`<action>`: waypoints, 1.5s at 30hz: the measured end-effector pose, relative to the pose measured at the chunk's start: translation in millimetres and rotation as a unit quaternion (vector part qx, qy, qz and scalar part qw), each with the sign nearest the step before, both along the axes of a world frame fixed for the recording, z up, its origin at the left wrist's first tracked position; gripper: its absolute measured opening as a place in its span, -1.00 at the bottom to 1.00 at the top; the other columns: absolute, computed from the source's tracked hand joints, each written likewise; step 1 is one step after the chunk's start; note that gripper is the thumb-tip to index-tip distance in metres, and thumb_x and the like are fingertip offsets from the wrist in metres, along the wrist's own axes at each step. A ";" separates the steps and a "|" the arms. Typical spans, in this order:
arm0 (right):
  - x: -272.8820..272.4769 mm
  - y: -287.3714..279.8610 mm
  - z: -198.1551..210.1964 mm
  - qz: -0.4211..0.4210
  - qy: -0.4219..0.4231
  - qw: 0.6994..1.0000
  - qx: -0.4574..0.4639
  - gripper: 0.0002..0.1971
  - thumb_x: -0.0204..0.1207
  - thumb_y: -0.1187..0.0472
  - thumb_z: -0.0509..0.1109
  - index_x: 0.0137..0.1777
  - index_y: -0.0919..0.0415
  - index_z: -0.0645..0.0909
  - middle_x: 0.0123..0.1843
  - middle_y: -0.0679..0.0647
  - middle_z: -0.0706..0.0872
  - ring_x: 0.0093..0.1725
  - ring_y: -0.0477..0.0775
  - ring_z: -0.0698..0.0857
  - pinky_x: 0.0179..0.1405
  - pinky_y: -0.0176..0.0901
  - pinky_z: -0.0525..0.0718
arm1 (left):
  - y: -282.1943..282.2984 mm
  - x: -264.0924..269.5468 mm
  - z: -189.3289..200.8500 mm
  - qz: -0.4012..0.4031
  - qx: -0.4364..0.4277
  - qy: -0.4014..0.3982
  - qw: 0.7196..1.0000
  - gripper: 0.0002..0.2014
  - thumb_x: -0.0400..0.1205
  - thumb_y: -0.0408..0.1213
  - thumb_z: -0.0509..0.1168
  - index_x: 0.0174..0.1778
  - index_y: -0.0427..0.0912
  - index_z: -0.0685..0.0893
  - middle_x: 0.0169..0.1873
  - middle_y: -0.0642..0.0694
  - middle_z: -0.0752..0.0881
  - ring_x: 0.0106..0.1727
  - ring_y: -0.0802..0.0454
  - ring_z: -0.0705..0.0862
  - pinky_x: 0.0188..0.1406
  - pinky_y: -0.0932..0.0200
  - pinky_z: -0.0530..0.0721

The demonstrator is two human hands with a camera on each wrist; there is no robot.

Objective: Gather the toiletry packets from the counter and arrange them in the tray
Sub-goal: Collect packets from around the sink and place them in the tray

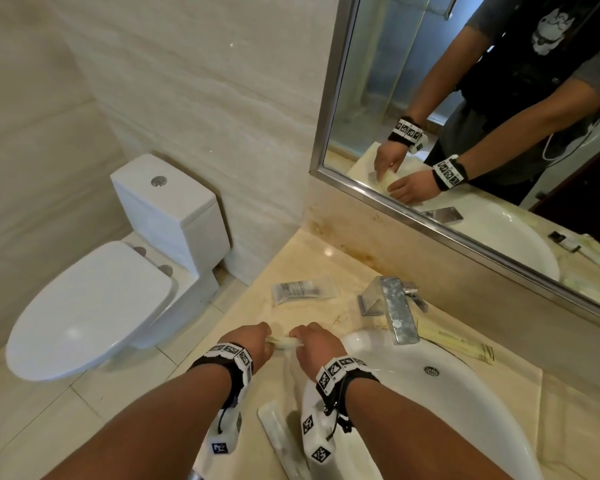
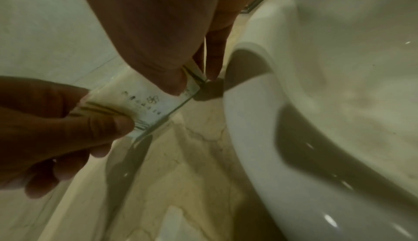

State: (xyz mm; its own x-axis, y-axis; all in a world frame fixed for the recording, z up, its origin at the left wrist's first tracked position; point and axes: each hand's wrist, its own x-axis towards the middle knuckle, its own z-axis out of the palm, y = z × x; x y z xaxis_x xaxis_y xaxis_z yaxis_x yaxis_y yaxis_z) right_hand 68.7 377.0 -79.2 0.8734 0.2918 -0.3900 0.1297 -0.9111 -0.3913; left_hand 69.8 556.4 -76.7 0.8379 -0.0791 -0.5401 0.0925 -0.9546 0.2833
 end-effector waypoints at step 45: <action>-110.5 -160.2 97.9 -0.404 -0.027 0.883 0.240 -0.57 0.53 0.37 0.20 0.10 -0.24 0.62 -0.07 -0.04 0.73 -0.33 -0.10 0.60 -0.30 -0.26 0.56 | -188.8 -45.8 111.7 -0.143 -0.190 0.037 0.971 -0.72 0.68 -0.28 0.14 0.29 0.03 0.54 -0.22 -0.10 0.76 -0.42 -0.01 0.72 -0.50 0.17 0.65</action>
